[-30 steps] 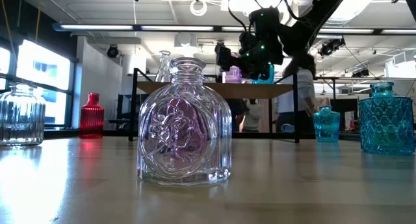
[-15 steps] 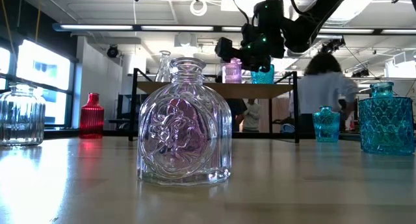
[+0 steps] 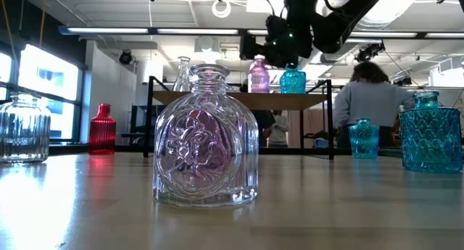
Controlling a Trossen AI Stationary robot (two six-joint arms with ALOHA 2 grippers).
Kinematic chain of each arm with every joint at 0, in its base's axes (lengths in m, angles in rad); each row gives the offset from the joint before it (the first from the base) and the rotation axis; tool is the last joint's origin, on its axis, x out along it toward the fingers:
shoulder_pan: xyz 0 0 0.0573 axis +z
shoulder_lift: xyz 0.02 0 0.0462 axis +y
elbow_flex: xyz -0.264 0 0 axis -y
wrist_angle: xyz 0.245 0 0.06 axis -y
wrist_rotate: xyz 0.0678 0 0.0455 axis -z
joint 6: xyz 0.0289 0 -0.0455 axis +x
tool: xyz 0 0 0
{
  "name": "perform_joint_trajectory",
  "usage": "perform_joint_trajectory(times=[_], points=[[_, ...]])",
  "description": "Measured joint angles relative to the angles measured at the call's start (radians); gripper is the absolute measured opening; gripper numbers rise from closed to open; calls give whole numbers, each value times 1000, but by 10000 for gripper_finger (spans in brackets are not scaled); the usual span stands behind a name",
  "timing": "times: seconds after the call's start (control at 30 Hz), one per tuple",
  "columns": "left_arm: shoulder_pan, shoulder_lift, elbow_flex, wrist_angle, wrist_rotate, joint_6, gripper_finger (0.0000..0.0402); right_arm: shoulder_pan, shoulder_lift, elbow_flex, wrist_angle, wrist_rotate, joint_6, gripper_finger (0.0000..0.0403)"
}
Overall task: Sort vases onto shelf
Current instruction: Put the top red vase on the shelf
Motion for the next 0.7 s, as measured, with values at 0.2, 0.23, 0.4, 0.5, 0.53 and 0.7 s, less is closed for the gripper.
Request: perform_joint_trajectory(times=[0.2, 0.23, 0.4, 0.5, 0.53, 0.7], points=[[0, 0, 0, 0, 0, 0, 111, 11, 0, 51, -1, 3, -75, 319], [0, 0, 0, 0, 0, 0, 111, 16, 0, 60, -1, 5, -94, 319], [0, 0, 0, 0, 0, 0, 111, 44, -20, 99, -13, 8, -172, 319], [0, 0, 0, 0, 0, 0, 111, 55, -54, 114, -60, 8, -188, 319], [0, 0, 0, 0, 0, 0, 111, 58, -66, 121, -85, 8, -186, 319], [0, 0, 0, 0, 0, 0, 111, 59, -138, 146, -214, 6, -145, 319]])
